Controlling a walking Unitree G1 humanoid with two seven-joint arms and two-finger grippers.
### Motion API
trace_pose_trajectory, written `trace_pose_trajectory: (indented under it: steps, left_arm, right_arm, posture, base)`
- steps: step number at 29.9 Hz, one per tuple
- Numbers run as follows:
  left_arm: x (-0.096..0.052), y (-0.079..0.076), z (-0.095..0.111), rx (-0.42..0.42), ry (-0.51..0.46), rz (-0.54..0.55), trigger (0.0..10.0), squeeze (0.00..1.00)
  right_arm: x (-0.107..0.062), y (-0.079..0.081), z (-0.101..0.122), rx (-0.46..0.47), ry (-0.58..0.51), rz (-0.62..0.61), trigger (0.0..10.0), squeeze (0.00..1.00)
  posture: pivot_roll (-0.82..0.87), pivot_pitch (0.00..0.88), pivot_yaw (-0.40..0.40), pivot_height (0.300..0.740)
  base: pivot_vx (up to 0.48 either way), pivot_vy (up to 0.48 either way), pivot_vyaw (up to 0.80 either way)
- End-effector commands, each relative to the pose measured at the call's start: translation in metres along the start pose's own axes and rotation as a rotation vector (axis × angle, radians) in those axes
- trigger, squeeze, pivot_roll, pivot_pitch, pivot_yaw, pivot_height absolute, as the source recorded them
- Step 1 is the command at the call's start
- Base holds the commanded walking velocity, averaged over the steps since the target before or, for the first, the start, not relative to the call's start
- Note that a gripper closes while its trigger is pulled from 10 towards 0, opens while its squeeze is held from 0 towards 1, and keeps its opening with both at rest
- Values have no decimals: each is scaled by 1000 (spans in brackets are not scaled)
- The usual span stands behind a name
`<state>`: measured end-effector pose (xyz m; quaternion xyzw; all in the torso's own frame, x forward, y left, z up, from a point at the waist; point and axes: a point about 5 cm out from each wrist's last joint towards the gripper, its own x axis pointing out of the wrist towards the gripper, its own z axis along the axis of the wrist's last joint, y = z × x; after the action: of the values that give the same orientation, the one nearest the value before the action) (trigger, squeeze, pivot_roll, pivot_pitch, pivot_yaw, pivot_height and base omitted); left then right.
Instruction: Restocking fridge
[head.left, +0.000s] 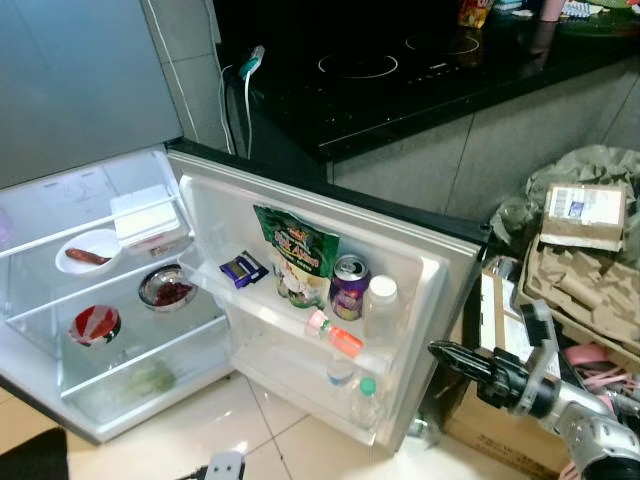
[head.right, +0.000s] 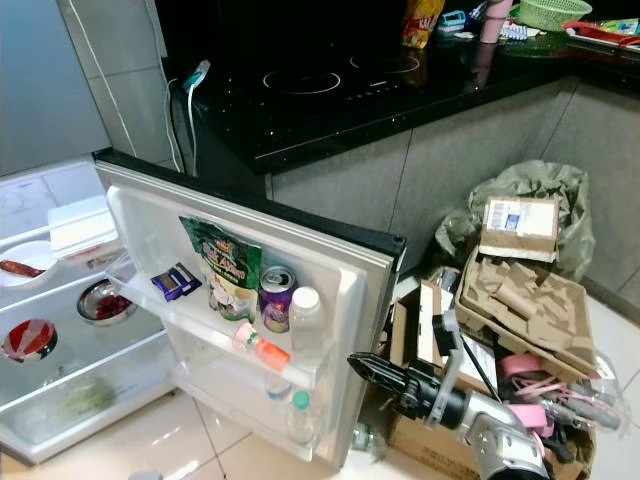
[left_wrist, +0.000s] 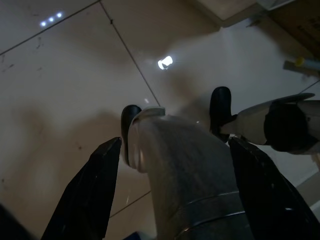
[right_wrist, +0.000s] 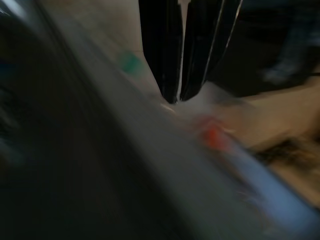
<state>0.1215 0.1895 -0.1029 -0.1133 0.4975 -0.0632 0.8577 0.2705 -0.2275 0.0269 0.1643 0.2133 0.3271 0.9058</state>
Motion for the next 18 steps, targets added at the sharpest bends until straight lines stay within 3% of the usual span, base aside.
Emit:
trace_pose_trajectory:
  steps: [1, 3, 4, 6, 8, 10, 13, 16, 18]
  left_arm:
    - [0, -1, -5, 13, 20, -6, 10000, 0]
    - [0, -1, -5, 20, 24, -9, 10000, 0]
    - [0, -1, -5, 25, 27, -11, 10000, 0]
    - [0, -1, -5, 25, 27, -11, 10000, 0]
    - [-1, -2, -6, 27, 29, -12, 10000, 0]
    - [-1, -2, -6, 26, 29, -12, 10000, 0]
    - [0, -2, -6, 23, 26, -12, 10000, 0]
    - [0, -3, -6, 22, 25, -13, 10000, 0]
    - [0, -3, -6, 18, 22, -14, 10000, 0]
  right_arm:
    - [-7, -10, -14, -8, 110, -136, 10000, 0]
    - [-11, -15, -16, -26, 143, -206, 10000, 0]
    - [-15, -23, -15, -47, 163, -305, 10000, 0]
    - [-15, -23, -15, -47, 163, -305, 10000, 0]
    - [-17, -36, 3, -92, 86, -516, 10000, 0]
    - [-14, -39, 13, -89, 24, -569, 10000, 0]
    - [0, -34, 34, -66, -113, -551, 10000, 0]
    - [7, -31, 42, -70, -149, -526, 10000, 0]
    - [27, -19, 59, -91, -204, -447, 10000, 0]
  posture:
    - [-43, 0, -11, 740]
    - [-43, 0, -11, 740]
    - [-43, 0, -11, 740]
    - [-43, 0, -11, 740]
    - [-45, 0, -12, 740]
    - [-41, 0, -14, 740]
    - [-34, 0, -16, 740]
    - [-31, 0, -17, 740]
    - [-19, 0, -21, 740]
  base:
    - [0, 0, 0]
    - [0, 0, 0]
    - [0, 0, 0]
    - [0, 0, 0]
    - [0, 0, 0]
    - [0, 0, 0]
    - [0, 0, 0]
    - [0, 0, 0]
    - [0, 0, 0]
